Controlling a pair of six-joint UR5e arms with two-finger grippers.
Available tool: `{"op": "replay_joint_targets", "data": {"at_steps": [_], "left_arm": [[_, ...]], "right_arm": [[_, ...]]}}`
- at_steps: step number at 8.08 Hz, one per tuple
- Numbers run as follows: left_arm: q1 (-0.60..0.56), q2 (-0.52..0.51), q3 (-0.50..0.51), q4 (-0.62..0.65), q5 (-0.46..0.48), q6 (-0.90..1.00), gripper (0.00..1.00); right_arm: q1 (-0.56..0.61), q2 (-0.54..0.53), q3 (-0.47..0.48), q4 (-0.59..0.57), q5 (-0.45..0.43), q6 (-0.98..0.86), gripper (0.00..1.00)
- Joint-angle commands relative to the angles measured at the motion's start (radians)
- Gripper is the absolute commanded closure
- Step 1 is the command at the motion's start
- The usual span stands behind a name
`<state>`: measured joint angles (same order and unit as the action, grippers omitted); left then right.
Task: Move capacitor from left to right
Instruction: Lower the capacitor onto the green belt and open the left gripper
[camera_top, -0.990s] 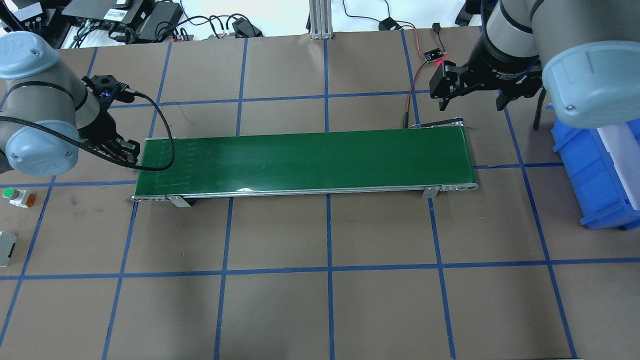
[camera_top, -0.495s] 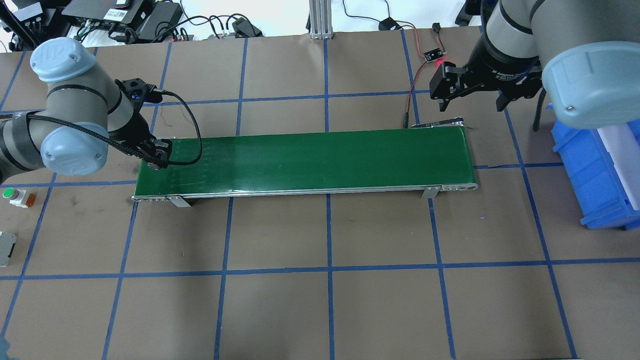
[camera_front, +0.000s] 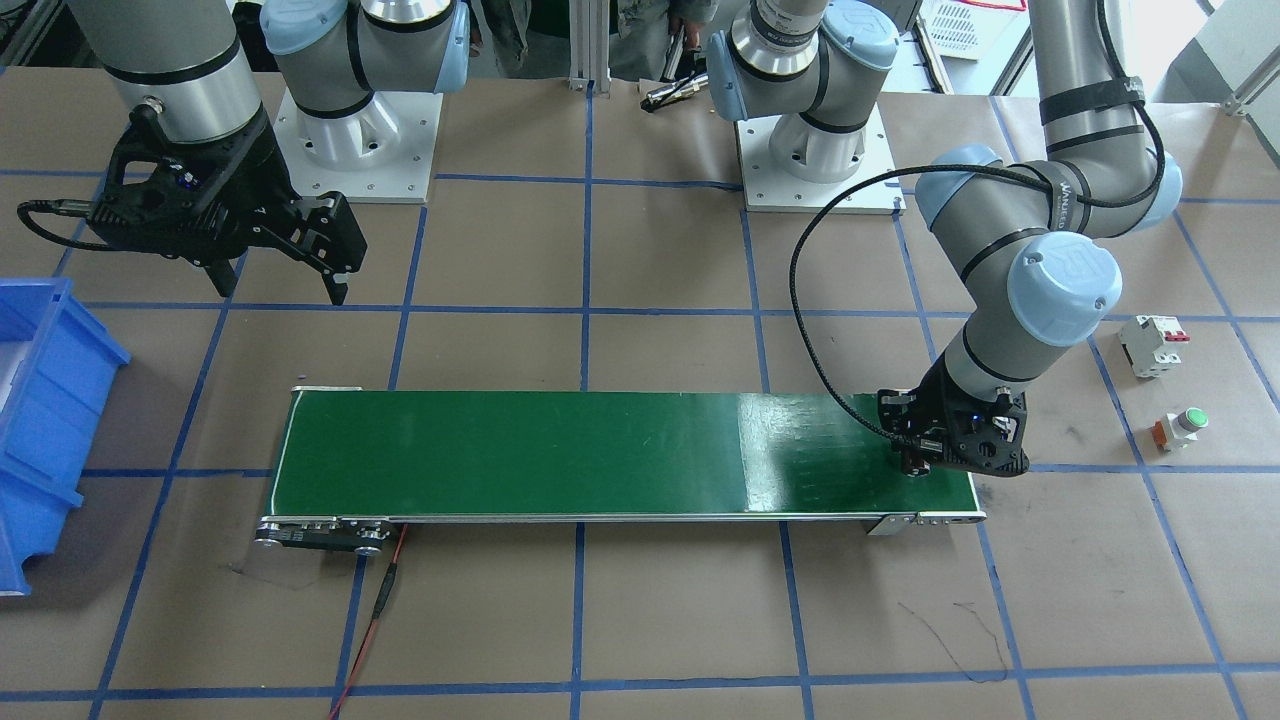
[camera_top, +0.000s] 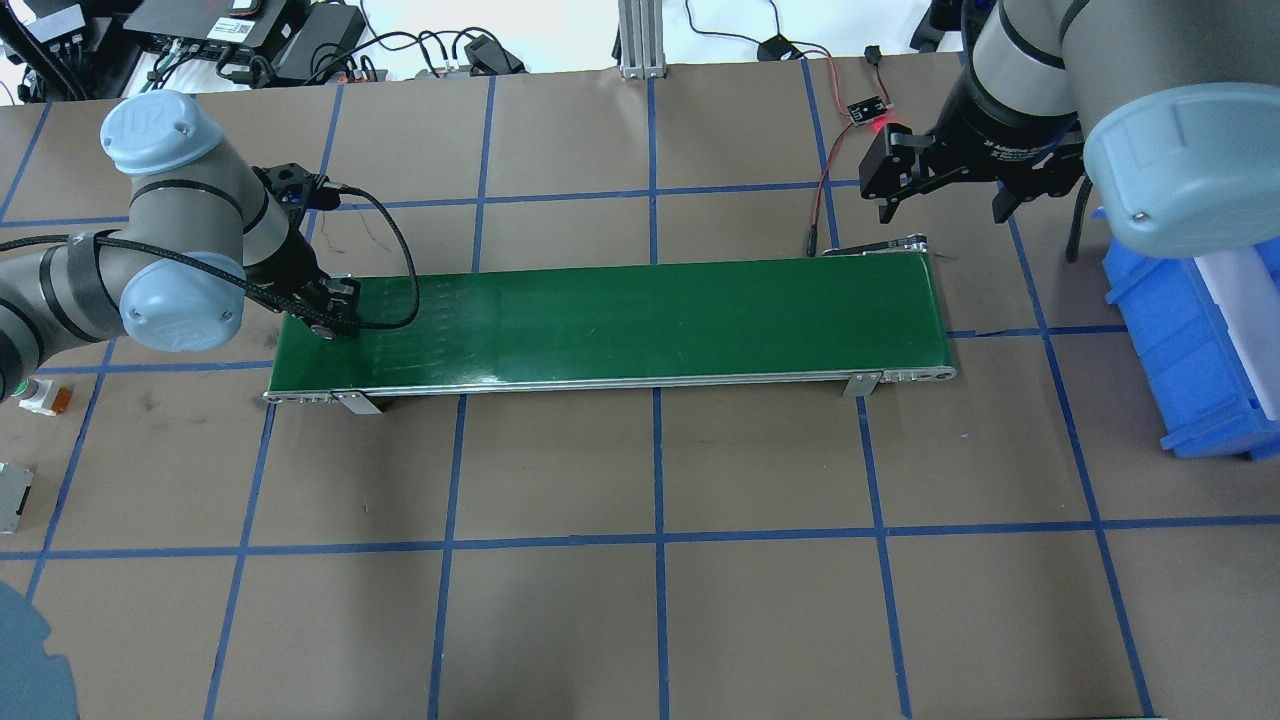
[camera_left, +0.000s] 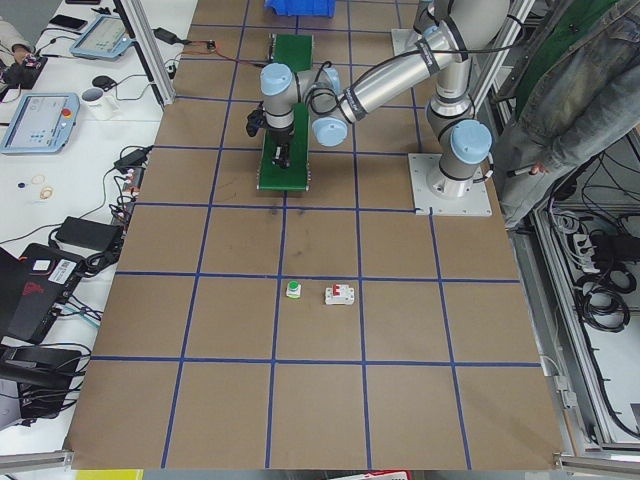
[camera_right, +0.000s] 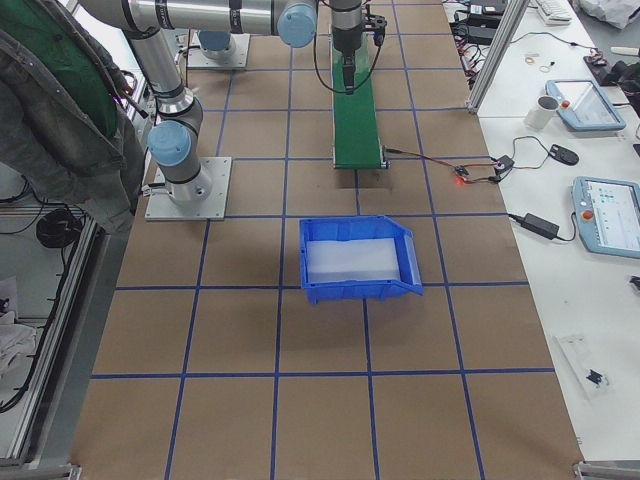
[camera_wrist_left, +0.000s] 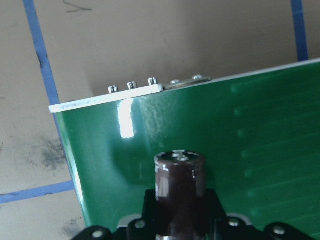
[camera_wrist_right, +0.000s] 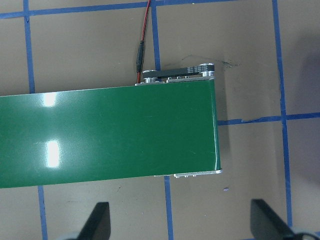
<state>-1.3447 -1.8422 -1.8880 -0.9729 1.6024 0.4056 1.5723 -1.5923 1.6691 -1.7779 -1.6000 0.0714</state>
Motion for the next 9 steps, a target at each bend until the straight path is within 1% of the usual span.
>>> {"op": "replay_joint_targets", "data": {"at_steps": [1, 4, 5, 6, 7, 8, 9], "left_arm": [[-0.001, -0.009, 0.0, 0.007, 0.01, -0.039, 0.93], [0.001, -0.003, 0.0, -0.001, 0.013, -0.158, 0.93], [0.001, -0.003, 0.0, -0.001, 0.013, -0.16, 0.92], [0.001, -0.006, 0.0, 0.003, 0.011, -0.162, 0.88], [0.002, -0.011, -0.002, 0.005, 0.01, -0.163, 0.79], [0.002, -0.015, 0.0, 0.007, 0.01, -0.163, 0.73], [0.002, -0.019, 0.0, 0.007, 0.01, -0.163, 0.56]], "right_arm": [[0.0, 0.0, 0.0, 0.0, -0.003, -0.001, 0.0], [0.0, -0.002, 0.0, 0.0, -0.009, -0.027, 0.0], [0.0, -0.002, 0.0, 0.002, -0.009, -0.024, 0.0], [-0.002, -0.002, 0.0, 0.002, -0.009, -0.024, 0.0], [-0.002, -0.002, 0.0, 0.002, -0.011, -0.024, 0.0], [-0.002, -0.002, 0.0, 0.002, -0.011, -0.024, 0.0], [-0.002, -0.002, 0.0, 0.002, -0.011, -0.024, 0.0]]}}
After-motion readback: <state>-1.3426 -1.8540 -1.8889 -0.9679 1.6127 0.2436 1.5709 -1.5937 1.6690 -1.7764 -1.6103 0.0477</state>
